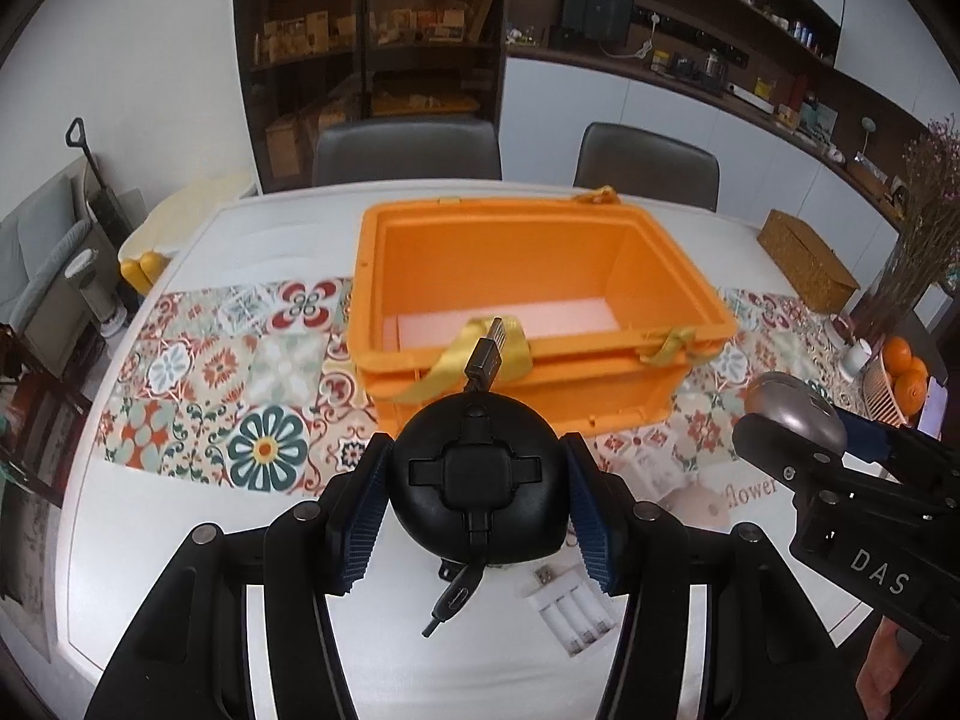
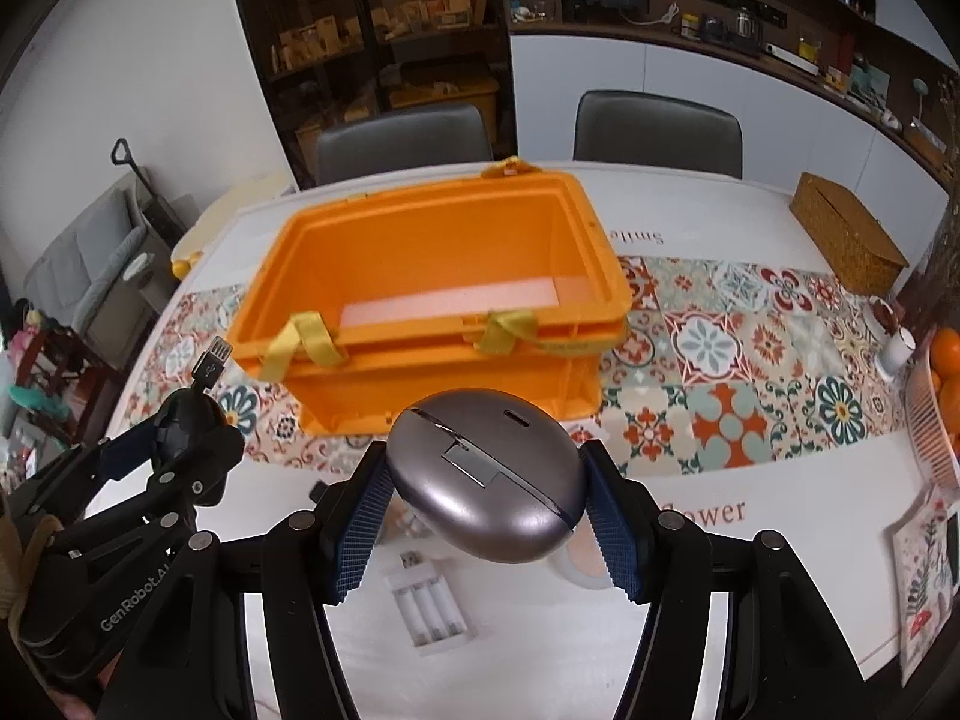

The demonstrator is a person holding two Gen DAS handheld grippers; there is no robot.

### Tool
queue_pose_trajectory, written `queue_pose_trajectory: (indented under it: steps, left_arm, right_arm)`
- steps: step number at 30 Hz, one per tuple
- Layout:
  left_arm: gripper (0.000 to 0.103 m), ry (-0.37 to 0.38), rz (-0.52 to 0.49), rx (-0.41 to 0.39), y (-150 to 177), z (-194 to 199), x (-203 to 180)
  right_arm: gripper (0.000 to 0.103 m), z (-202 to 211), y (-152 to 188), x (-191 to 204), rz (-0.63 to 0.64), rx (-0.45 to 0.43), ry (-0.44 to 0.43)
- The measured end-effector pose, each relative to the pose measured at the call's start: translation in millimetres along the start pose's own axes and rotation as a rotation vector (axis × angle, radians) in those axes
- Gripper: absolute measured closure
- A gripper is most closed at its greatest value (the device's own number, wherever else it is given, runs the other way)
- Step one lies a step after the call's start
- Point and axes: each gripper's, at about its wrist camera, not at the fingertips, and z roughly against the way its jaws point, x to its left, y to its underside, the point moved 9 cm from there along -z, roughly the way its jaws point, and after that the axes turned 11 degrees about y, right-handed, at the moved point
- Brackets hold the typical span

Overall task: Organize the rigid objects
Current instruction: 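Lift the cable reel and silver mouse with both grippers over the orange crate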

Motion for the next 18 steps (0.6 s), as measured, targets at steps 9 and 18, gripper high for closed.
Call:
queue_pose_trajectory:
  steps: [9, 18]
  left_arm:
    - [0.048, -0.01, -0.015, -0.035, -21.6, 7.0, -2.3]
    - [0.048, -0.015, -0.013, -0.047, -38.6, 1.1, 2.1]
  right_arm:
    - [0.04, 15.3, -20.4, 1.9, -0.01, -0.049, -0.035]
    - [0.041, 10.7, -37.7, 5.7, -0.01, -0.067, -0.051]
